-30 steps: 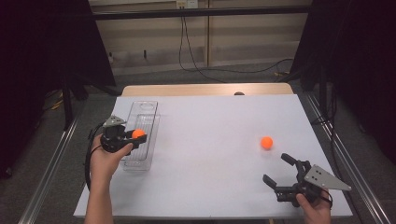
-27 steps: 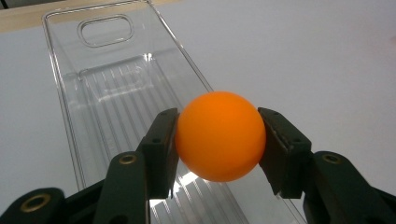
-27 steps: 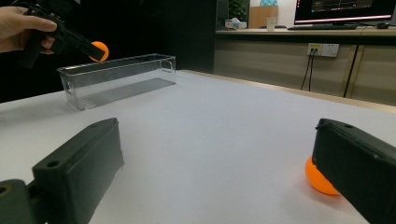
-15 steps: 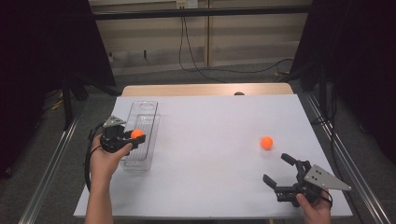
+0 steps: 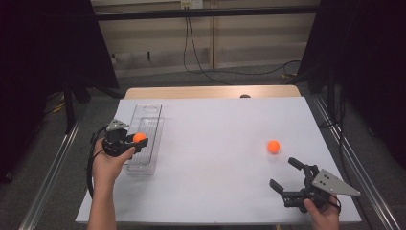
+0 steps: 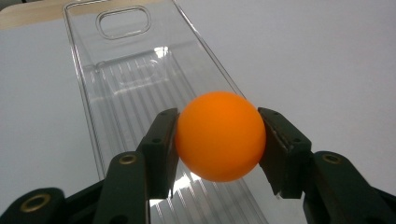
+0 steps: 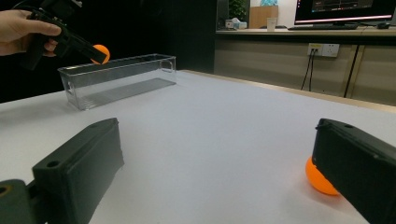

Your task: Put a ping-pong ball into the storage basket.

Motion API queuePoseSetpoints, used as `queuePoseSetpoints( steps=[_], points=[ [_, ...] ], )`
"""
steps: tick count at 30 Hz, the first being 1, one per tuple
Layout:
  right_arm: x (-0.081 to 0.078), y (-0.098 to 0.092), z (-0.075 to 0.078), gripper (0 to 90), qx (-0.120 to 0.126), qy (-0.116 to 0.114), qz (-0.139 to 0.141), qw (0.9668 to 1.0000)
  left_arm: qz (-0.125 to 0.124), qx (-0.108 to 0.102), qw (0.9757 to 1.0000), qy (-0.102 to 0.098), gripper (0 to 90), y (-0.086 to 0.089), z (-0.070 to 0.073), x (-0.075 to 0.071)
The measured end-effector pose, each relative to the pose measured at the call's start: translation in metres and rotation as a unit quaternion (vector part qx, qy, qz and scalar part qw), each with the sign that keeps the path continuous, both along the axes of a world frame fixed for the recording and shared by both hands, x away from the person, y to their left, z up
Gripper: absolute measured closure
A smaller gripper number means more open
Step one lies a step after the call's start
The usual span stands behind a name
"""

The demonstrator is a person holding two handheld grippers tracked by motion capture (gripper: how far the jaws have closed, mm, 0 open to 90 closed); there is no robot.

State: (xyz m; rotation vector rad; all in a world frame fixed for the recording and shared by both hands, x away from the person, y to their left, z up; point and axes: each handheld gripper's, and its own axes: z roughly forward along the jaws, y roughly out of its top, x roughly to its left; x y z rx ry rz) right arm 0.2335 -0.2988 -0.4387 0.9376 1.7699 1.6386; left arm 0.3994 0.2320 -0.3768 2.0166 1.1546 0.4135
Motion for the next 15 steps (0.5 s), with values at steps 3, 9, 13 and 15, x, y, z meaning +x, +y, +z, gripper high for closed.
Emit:
queuePoseSetpoints(
  steps=[3,9,13,15],
  points=[
    [0.0,0.0001,0.0,1.0,-0.001,0.0,0.0,1.0,0.003,0.002,1.0,0.001,50.9,0.0012,-0.0014,0.0005],
    [0.0001,-0.0001,0.0,1.0,0.0,0.0,0.0,1.0,0.013,0.002,0.9999,-0.003,50.9,0.0015,-0.0021,0.0007],
    [0.0001,0.0001,0.0,1.0,-0.001,0.0,0.001,1.0,0.011,0.01,0.9999,0.0,50.9,0.0026,-0.0034,0.0014],
    [0.0,0.0,0.0,1.0,-0.001,0.001,0.001,1.0,0.013,0.011,0.9998,0.002,50.9,0.0024,-0.0042,0.0015]
  ],
)
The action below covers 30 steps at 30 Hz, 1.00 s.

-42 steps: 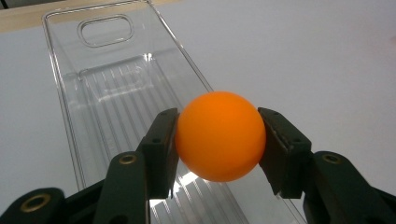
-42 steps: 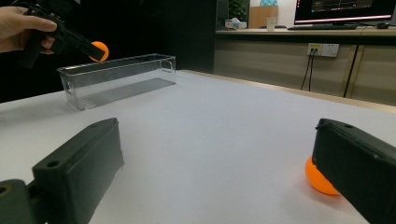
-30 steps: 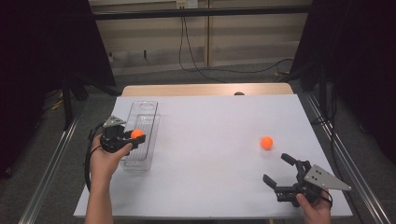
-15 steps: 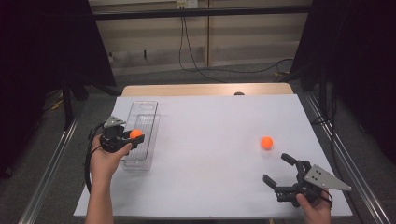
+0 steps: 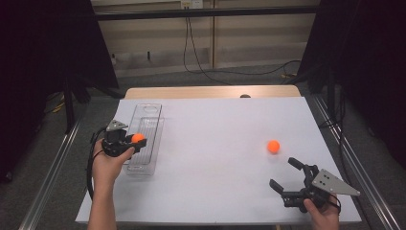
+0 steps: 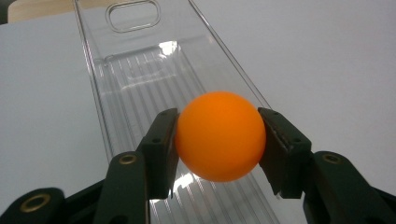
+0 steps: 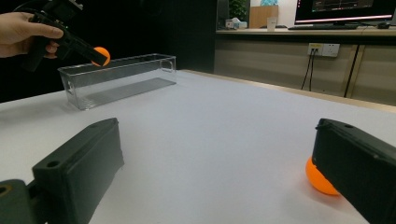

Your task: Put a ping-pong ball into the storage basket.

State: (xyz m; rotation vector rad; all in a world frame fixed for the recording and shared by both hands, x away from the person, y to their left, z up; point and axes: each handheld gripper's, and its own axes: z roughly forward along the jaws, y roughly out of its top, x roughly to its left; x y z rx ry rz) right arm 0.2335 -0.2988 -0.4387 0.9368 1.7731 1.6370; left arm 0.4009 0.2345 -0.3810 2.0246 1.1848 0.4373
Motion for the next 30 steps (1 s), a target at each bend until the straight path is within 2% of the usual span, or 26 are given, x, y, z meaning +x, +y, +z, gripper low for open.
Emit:
queuePoseSetpoints(
  steps=[16,26,30],
  points=[
    [0.0001,0.0002,-0.0002,1.0,0.0,0.0,-0.001,1.0,0.004,0.017,0.9998,0.009,50.9,0.001,-0.0062,0.0024],
    [0.0003,0.0003,-0.0002,1.0,0.0,0.001,-0.001,1.0,0.008,0.02,0.9998,0.003,50.6,0.0008,-0.0073,0.0025],
    [0.0003,0.0003,-0.0002,1.0,0.0,0.0,-0.001,1.0,0.01,0.023,0.9997,-0.001,47.8,0.001,-0.0065,0.0023]
  ],
)
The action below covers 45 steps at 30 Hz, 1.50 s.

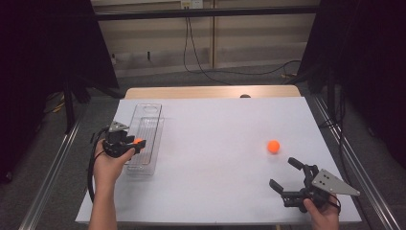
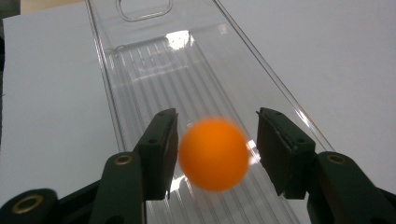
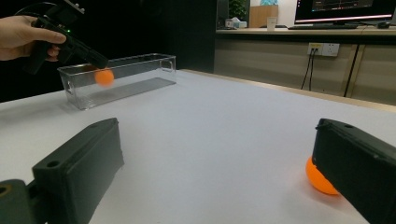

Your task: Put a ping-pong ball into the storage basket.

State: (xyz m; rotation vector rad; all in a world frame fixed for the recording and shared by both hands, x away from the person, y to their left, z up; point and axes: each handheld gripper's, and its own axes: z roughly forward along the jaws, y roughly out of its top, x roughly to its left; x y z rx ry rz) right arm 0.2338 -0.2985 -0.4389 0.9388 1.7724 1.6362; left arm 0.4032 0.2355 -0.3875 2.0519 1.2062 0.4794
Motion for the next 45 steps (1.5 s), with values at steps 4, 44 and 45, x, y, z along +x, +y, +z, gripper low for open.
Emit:
queuePoseSetpoints(
  steps=[4,44,45],
  points=[
    [0.0,0.0,0.0,1.0,0.0,0.0,0.0,1.0,0.002,0.0,1.0,0.0,45.6,-0.001,0.001,-0.001],
    [0.0,0.0,0.0,1.0,0.0,0.0,0.002,1.0,-0.046,-0.042,0.998,-0.012,22.7,-0.037,0.023,-0.014],
    [0.0,0.0,0.001,1.0,0.0,0.0,0.003,1.0,-0.047,-0.043,0.9979,-0.013,22.6,-0.038,0.024,-0.014]
  ],
)
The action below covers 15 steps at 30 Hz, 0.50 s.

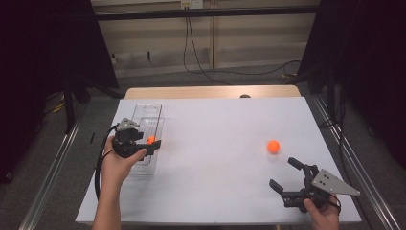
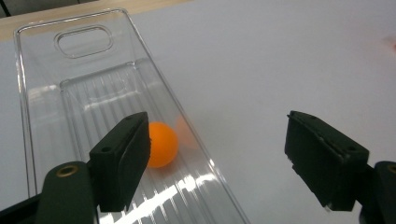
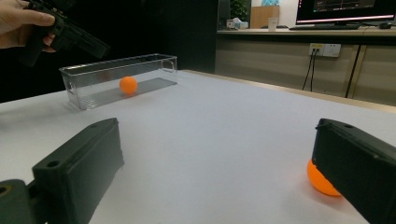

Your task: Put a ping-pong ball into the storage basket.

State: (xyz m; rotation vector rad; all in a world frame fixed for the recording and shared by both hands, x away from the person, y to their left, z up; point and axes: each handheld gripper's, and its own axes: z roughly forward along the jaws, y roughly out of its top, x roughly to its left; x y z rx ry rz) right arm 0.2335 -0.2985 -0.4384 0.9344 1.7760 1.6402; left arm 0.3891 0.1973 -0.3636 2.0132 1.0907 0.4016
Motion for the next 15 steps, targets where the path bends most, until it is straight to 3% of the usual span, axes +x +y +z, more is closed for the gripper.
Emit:
queuePoseSetpoints(
  steps=[15],
  points=[
    [0.0,0.0,0.0,1.0,-0.001,0.001,0.001,1.0,-0.036,-0.017,0.9992,0.004,19.5,-0.017,0.002,-0.003]
  ],
)
